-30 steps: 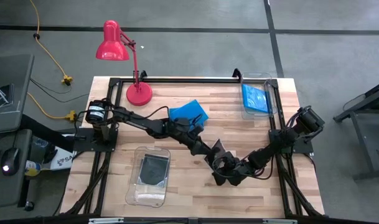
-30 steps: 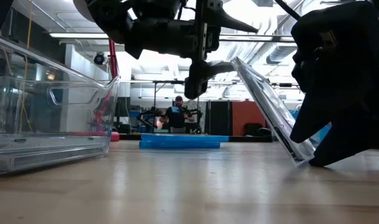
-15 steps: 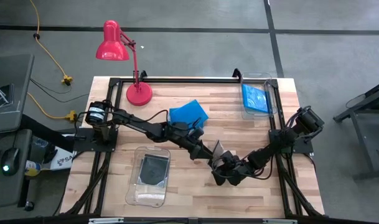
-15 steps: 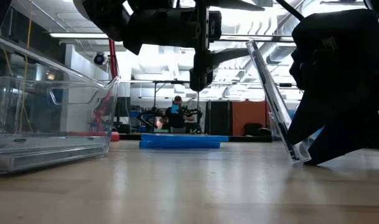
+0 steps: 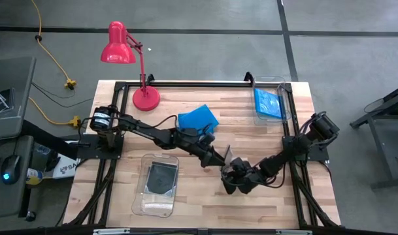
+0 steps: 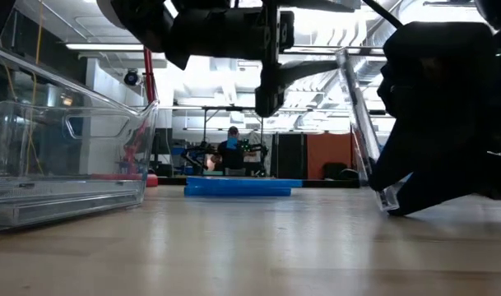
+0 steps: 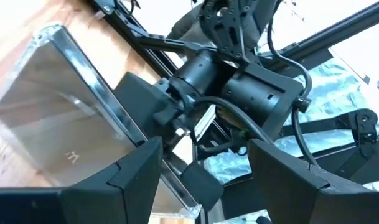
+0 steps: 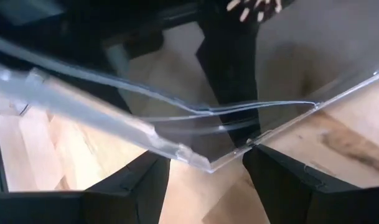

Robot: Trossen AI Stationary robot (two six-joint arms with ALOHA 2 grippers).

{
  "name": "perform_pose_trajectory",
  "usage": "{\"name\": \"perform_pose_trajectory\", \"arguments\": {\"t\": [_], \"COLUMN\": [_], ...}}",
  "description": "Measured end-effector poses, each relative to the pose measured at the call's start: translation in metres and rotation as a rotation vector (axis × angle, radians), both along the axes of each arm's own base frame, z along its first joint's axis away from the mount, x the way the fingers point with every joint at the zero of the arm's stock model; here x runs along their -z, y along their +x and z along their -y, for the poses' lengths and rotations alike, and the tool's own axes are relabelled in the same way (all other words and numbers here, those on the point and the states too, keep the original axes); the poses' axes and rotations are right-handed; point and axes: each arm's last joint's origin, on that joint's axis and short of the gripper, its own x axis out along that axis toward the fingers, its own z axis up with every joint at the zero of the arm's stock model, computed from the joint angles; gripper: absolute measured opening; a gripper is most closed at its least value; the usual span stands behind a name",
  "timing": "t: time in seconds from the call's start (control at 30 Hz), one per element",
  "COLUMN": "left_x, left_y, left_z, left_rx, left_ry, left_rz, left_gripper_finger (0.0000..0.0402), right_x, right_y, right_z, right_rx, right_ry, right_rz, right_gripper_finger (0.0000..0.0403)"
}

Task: Pick & place jewel cases by type
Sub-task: Put the black cd case into the bottom transparent bin

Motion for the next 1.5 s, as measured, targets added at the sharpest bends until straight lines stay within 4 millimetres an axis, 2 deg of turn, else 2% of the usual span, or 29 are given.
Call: {"name": "perform_pose_trajectory", "arguments": {"t": [0.37,1.07,1.5], "left_x": [-0.021,-0.017,-0.018], "left_y": [0.014,0.015,0.015], "left_z": [0.003,0.005,0.004], "left_rx": [0.024,0.010,0.007], "left_ry": [0.103,0.105,0.105], "left_rz": [-0.010,-0.026,-0.023], "left_gripper_finger": [0.0239,0.0239,0.0239], "right_x": [0.000,-0.005,-0.004], "right_y": [0.001,0.011,0.010], "right_z": [0.002,0.011,0.011], "right_rx": [0.014,-0.043,-0.060], "right_ry": [-0.029,-0.032,-0.031], "right_rz": [0.014,0.032,0.013], "right_gripper_finger": [0.0211,0.0211,0.0211]}}
